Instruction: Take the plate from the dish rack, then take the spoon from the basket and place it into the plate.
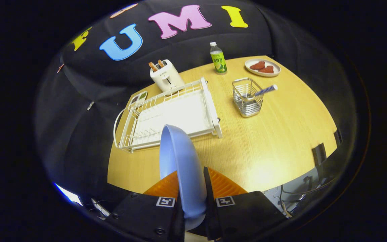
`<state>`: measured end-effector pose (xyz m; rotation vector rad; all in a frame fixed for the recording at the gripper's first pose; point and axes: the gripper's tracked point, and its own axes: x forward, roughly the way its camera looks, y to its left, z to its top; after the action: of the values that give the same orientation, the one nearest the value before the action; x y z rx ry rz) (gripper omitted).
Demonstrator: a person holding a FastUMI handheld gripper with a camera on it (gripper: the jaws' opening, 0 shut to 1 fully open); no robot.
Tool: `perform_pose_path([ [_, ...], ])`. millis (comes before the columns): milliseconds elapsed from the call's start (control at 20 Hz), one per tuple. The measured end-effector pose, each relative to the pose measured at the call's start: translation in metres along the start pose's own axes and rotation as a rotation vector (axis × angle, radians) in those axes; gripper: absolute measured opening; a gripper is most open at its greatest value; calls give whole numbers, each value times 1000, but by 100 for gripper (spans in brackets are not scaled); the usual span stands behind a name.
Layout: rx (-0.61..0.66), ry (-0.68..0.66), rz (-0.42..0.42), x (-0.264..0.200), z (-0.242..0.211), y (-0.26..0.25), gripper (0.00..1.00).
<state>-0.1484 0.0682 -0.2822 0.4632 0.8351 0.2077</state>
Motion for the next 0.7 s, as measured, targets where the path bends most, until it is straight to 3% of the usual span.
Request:
perform_pose_path([
  [250, 68, 67, 5, 36, -27, -22, 29],
  [700, 169, 61, 109, 82, -33, -24, 30],
])
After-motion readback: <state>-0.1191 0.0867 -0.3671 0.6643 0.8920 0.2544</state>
